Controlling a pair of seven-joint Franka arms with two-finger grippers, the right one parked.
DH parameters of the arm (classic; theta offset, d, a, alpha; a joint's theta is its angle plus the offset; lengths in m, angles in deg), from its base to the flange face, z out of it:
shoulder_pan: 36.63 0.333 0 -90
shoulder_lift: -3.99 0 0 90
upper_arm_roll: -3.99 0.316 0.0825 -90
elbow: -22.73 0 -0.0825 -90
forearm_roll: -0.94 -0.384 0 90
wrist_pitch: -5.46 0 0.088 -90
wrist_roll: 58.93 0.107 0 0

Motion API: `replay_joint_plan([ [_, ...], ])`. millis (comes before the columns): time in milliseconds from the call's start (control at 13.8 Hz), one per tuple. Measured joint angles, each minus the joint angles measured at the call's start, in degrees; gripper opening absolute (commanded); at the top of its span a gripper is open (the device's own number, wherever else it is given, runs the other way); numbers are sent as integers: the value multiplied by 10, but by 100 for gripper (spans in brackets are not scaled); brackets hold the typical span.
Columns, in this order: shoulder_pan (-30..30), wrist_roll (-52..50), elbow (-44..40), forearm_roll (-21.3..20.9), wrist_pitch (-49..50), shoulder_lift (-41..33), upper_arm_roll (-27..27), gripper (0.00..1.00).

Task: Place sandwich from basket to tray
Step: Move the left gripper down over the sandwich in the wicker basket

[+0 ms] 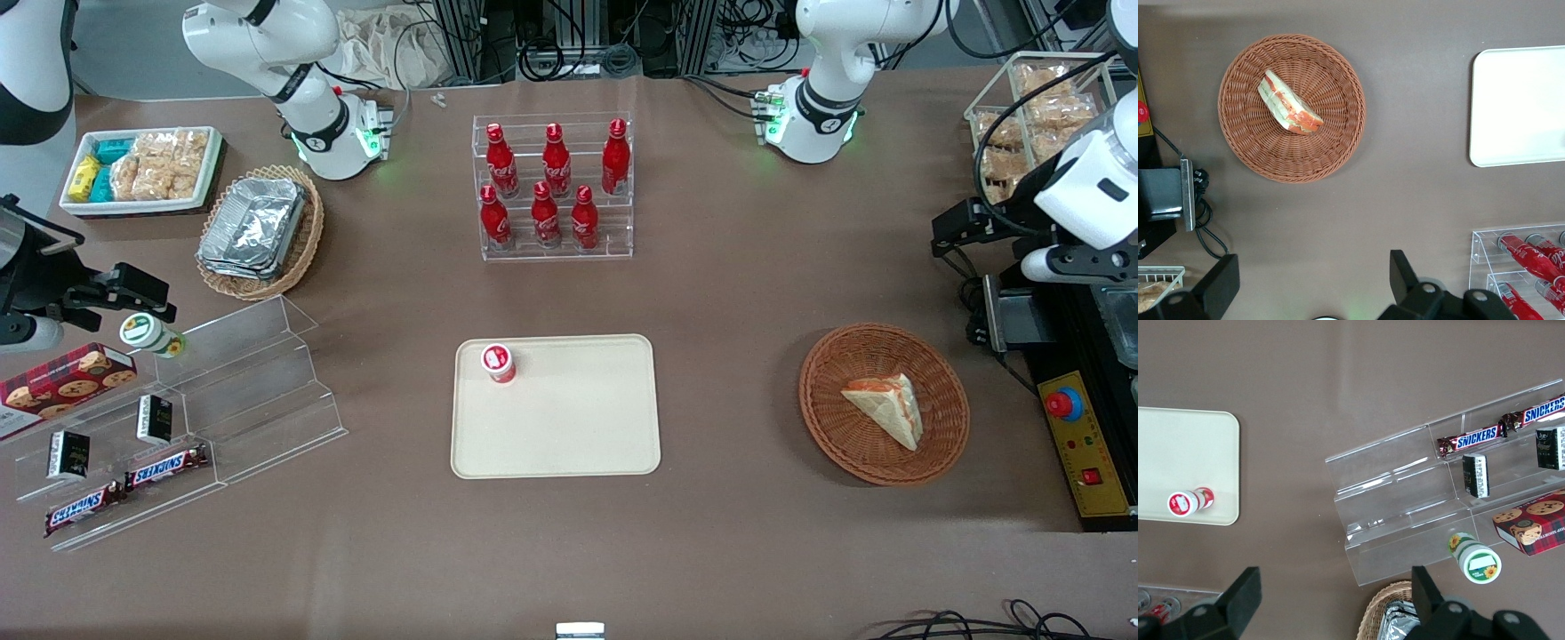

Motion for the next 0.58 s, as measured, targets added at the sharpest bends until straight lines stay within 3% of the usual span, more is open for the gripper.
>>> replay_joint_plan([
  [362,0,-3,1,-10,1,6,7,100],
  [580,1,-78,1,-29,-17,39,20,100],
])
